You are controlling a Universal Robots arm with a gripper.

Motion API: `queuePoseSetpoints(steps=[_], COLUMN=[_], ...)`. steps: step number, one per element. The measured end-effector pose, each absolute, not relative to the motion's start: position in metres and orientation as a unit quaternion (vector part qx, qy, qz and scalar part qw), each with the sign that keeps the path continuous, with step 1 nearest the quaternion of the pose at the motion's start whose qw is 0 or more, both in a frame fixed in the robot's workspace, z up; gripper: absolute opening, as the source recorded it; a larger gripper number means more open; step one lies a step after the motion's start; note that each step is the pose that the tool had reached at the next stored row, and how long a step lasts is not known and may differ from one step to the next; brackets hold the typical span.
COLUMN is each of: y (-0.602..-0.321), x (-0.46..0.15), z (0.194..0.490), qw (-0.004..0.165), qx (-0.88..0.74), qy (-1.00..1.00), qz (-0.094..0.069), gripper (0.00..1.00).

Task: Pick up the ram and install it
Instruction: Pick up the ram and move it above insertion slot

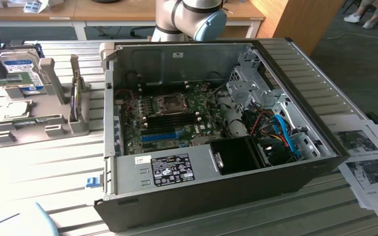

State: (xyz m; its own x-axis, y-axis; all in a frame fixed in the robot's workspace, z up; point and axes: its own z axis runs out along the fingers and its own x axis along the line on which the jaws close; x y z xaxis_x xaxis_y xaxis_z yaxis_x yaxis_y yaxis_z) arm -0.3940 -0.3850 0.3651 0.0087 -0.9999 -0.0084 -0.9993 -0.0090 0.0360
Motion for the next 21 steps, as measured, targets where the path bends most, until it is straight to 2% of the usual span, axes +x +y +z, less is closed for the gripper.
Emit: queuePoseSetpoints(steps=[4, 21], y=[-0.3849, -0.3849], x=[-0.3939, -0.3938], z=[0.365, 0.3717], qw=[0.013, 0.015], qx=[0.71, 0.71], qy=[-0.704, -0.704], qz=[-0.022, -0.023], gripper=[0.11, 0.11])
